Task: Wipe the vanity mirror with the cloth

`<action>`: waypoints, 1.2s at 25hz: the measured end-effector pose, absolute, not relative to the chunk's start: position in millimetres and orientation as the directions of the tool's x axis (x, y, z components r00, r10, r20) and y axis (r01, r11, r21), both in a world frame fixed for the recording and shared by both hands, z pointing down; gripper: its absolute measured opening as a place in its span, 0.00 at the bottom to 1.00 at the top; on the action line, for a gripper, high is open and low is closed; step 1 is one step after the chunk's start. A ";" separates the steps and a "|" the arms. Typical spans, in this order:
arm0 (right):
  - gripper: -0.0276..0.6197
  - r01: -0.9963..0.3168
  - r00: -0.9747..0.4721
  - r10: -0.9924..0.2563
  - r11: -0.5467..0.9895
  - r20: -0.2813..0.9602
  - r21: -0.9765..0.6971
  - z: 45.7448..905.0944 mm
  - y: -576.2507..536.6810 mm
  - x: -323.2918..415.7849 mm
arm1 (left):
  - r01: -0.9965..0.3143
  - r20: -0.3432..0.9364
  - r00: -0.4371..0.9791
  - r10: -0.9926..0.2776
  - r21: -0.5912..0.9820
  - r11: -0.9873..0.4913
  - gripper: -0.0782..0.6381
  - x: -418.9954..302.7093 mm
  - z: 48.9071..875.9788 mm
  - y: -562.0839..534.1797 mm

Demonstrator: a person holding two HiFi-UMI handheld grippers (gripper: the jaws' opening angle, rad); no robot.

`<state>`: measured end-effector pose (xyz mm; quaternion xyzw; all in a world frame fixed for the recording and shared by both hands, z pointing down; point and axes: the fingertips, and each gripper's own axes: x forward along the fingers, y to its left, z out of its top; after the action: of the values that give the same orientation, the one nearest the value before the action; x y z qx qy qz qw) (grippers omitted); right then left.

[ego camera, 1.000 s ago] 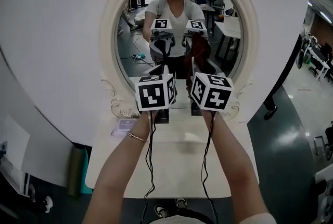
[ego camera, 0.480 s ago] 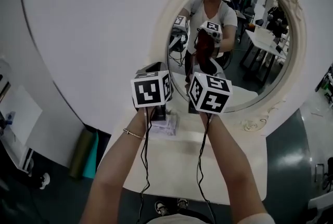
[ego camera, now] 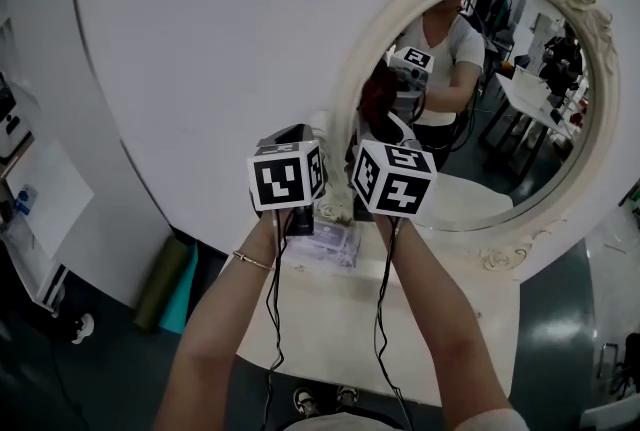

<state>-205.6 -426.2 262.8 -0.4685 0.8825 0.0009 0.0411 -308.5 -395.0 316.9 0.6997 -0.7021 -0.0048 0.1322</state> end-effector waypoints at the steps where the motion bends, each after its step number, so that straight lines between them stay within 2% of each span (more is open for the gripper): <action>1: 0.14 -0.823 -0.563 -0.824 0.566 -0.072 -0.041 262.9 -426.3 -206.9 | -0.981 0.180 0.010 -0.984 0.193 0.026 0.11 -310.0 317.5 -394.5; 6: 0.14 -0.805 -0.587 -0.806 0.591 -0.079 -0.055 262.0 -420.0 -198.0 | -0.982 0.189 0.008 -0.982 0.185 0.028 0.11 -300.6 319.7 -392.9; 11: 0.14 -0.823 -0.560 -0.823 0.566 -0.098 -0.049 255.3 -412.6 -152.2 | -0.984 0.191 0.072 -0.979 0.175 -0.038 0.11 -246.7 318.3 -401.2; 19: 0.14 -0.927 -0.368 -0.927 0.371 -0.074 -0.043 268.4 -402.6 9.4 | -0.950 0.169 0.292 -0.941 0.164 -0.265 0.11 -89.3 308.1 -413.2; 24: 0.14 -0.967 -0.238 -0.970 0.241 -0.044 -0.085 292.3 -391.7 107.1 | -0.910 0.206 0.411 -0.888 0.154 -0.386 0.11 7.2 327.5 -413.3; 27: 0.14 -0.972 -0.208 -0.978 0.210 -0.031 -0.102 309.1 -394.5 137.9 | -0.901 0.226 0.433 -0.872 0.147 -0.409 0.11 38.7 345.2 -417.7; 30: 0.14 -0.974 -0.195 -0.981 0.194 -0.005 -0.120 347.3 -414.6 122.2 | -0.892 0.244 0.452 -0.858 0.154 -0.425 0.11 28.6 379.6 -436.5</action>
<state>122.2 -414.6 347.3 -0.6333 0.7716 -0.0448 0.0401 28.6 -436.5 379.6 0.8418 -0.5197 0.0642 0.1310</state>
